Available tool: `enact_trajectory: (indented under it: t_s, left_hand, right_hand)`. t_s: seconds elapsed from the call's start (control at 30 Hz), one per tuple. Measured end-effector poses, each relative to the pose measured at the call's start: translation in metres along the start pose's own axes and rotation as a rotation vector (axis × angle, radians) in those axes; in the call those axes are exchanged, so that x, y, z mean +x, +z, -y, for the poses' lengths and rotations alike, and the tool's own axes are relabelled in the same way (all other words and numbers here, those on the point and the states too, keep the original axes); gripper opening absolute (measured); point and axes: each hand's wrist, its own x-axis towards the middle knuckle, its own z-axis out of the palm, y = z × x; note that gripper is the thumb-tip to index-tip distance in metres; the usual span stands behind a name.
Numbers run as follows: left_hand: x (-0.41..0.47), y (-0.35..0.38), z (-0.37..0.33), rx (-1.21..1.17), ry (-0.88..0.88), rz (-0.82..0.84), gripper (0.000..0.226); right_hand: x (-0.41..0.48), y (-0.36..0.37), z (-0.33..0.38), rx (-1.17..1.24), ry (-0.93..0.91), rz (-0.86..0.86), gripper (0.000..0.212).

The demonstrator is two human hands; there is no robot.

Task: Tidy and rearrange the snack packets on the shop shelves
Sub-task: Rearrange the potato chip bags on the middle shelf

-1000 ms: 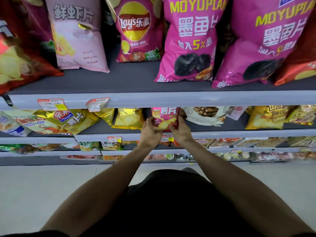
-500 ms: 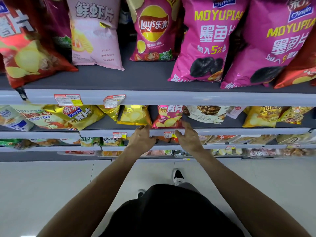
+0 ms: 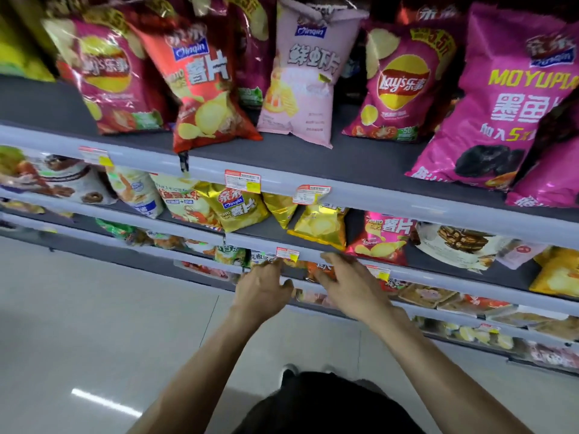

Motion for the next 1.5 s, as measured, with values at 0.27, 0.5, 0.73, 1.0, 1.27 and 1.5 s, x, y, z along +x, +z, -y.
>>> enact_trajectory:
  t_s: [0.27,0.5,0.73,1.0,1.27,1.5]
  left_hand:
    - [-0.022,-0.058,0.012,-0.033,-0.144,-0.166,0.042]
    - [-0.043,-0.101,0.043,-0.120,-0.334,-0.303,0.053]
    - [-0.058,-0.143,0.073,-0.135,-0.369,-0.471,0.046]
    - [-0.036,-0.223,0.121,-0.060,-0.267,-0.571,0.041]
    - [0.012,-0.301,0.209,-0.044,-0.116,-0.580,0.050]
    - [0.052,-0.328,0.220,-0.052,0.126,-0.507,0.043]
  right_hand:
    - [0.012,-0.035,0.072,-0.095,-0.306,-0.030,0.046]
    - [0.022,-0.052,0.130,-0.152,-0.578,-0.062,0.048]
    - [0.030,-0.063,0.187,-0.143,-0.723,-0.187,0.047]
    - [0.071,-0.076,0.275,-0.137,-0.713,-0.330,0.051]
    - [0.105,-0.051,0.369,-0.154,-0.640,-0.467,0.051]
    - [0.107,-0.048,0.376,-0.107,-0.462,-0.635,0.044]
